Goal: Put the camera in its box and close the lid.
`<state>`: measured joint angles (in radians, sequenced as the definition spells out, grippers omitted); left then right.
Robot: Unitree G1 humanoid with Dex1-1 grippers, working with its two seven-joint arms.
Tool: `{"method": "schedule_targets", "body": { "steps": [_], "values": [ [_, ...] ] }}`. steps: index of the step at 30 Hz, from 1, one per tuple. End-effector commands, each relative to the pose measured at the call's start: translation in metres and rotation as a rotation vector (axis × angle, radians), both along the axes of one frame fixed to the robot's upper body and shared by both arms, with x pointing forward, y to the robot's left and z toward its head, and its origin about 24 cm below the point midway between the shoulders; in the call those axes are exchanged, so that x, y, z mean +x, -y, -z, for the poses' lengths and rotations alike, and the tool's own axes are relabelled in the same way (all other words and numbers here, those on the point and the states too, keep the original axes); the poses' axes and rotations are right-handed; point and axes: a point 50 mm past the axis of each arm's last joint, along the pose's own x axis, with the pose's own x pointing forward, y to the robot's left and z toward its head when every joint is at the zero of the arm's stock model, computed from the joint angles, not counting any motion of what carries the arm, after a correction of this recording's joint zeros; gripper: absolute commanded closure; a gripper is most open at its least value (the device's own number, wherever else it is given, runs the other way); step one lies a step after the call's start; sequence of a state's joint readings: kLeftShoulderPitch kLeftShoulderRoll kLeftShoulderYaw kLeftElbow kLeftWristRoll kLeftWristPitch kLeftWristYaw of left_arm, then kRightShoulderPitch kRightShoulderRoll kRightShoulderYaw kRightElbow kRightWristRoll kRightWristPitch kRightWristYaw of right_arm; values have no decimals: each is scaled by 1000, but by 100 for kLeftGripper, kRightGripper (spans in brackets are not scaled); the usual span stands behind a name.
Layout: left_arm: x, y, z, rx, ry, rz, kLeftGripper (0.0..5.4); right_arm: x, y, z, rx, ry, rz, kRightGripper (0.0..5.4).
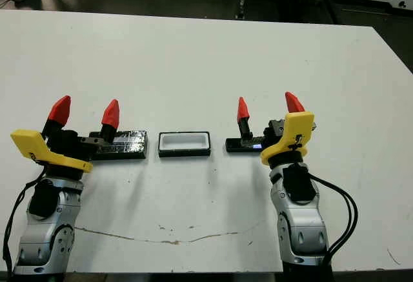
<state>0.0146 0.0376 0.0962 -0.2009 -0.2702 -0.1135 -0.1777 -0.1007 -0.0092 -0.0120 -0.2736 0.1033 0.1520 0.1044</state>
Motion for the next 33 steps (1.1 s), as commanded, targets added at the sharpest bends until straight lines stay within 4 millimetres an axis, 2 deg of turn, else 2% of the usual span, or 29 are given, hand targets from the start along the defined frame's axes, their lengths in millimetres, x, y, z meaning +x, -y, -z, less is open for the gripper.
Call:
{"method": "schedule_targets", "body": {
  "steps": [1, 12, 18, 24, 29, 33],
  "values": [
    [0, -1, 2, 11, -19, -3, 0, 0, 3, 3, -13, -19, 0, 1],
    [-1, -1, 3, 12, -20, -9, 0, -1, 3, 4, -7, -22, -4, 1],
    [-1, -1, 3, 15, -22, -5, 0, 2, 13, -10, -3, 19, -33, 1],
    [-1, -1, 3, 16, -19, -10, 0, 17, 41, -37, -131, 67, -239, 1],
    [-1, -2, 4, 14, -20, -13, 0, 34, 65, -56, -288, -14, -426, 1],
    [-2, -2, 4, 9, -21, -10, 0, 42, 76, -69, -443, -52, -543, 1]
  ]
}}
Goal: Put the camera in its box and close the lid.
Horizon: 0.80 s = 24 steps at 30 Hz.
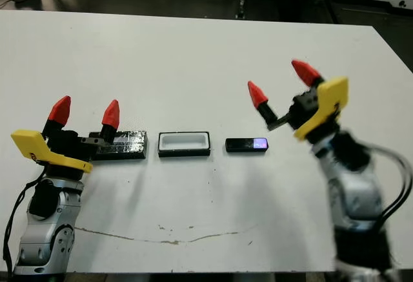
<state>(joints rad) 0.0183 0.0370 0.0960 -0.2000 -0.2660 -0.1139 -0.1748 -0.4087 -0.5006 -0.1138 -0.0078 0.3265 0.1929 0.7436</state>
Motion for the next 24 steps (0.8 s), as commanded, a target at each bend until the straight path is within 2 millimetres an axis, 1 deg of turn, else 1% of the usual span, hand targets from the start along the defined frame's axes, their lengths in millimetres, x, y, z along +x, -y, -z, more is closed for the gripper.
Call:
{"method": "schedule_targets", "body": {
  "steps": [1, 5, 12, 17, 20, 24],
  "values": [
    [-1, -1, 3, 10, -16, -7, 0, 6, 9, -10, -136, -22, -69, 1],
    [-1, -1, 3, 14, -16, -10, 0, 14, 14, -18, -270, -100, -148, 1],
    [-1, -1, 3, 7, -20, -11, 0, 31, 14, -26, -464, -239, -373, 1],
    [-1, -1, 3, 11, -21, -16, 0, 40, 11, -24, -485, -346, -450, 1],
    [-1, -1, 4, 1, -21, -11, 0, 45, 8, -21, -511, -373, -499, 1],
    [-1, -1, 4, 13, -24, -20, 0, 51, 4, -11, -523, -449, -553, 1]
  ]
}}
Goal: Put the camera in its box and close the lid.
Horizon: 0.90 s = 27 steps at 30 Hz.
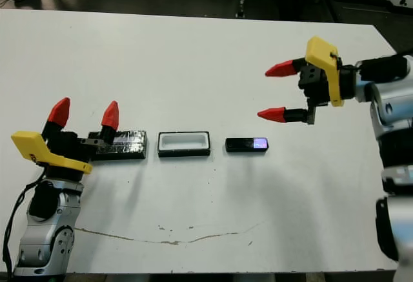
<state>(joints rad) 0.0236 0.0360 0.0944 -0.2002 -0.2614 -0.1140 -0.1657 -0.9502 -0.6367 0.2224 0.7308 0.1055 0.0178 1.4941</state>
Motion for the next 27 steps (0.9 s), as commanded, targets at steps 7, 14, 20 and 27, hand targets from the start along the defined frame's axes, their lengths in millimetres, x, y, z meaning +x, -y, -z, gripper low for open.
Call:
{"method": "schedule_targets", "body": {
  "steps": [7, 14, 20, 27],
  "values": [
    [-1, -1, 3, 9, -20, -13, 0, 8, -11, 15, -112, -88, -78, 1],
    [-1, 0, 3, 7, -17, -8, 0, 9, -17, 27, -162, -105, -121, 1],
    [0, 0, 3, 1, -19, -9, 0, 8, -19, 35, -191, -145, -125, 1],
    [0, 0, 2, 9, -15, -7, 0, 7, -22, 43, -216, -172, -126, 1]
  ]
}}
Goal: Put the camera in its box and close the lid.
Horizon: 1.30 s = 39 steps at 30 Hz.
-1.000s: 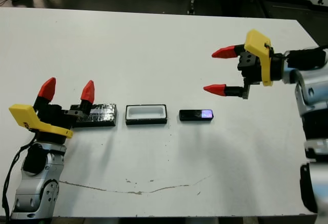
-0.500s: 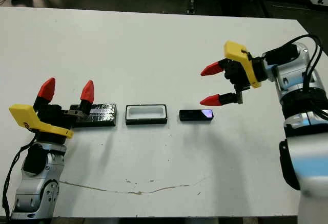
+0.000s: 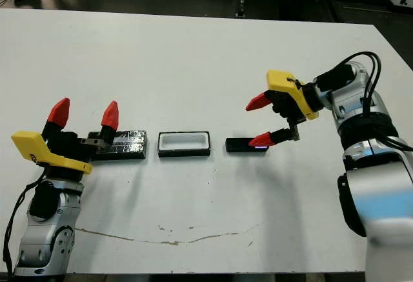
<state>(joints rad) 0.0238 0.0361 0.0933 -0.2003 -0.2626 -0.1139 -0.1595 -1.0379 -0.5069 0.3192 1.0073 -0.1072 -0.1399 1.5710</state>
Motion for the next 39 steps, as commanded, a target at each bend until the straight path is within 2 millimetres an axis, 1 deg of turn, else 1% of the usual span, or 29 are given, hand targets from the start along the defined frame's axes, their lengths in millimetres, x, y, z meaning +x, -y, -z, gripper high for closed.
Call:
{"method": "schedule_targets", "body": {
  "steps": [1, 10, 15, 24, 28, 31, 36, 39],
  "values": [
    [0, 0, 1, 7, -13, -2, 0, -2, -1, 5, -13, -15, -9, 1],
    [1, 0, 0, 8, -9, -2, 0, -3, -1, 18, -43, -67, 25, 1],
    [1, 0, 0, 7, -12, -1, 0, -5, -2, 22, -44, -50, 8, 1],
    [0, 0, 0, 7, -11, -2, 0, -8, -2, 32, -56, -80, 33, 1],
    [0, 0, 1, 8, -10, 0, 0, -9, -4, 34, -60, -38, 0, 1],
    [0, 0, 1, 6, -9, 2, 0, -10, -4, 36, -59, -51, 7, 1],
    [0, 0, 1, 0, -13, 0, 0, -11, -4, 37, -51, -41, 7, 58],
    [0, 0, 2, 9, -16, -4, 0, -12, -4, 39, -49, -43, 4, 110]
  ]
}}
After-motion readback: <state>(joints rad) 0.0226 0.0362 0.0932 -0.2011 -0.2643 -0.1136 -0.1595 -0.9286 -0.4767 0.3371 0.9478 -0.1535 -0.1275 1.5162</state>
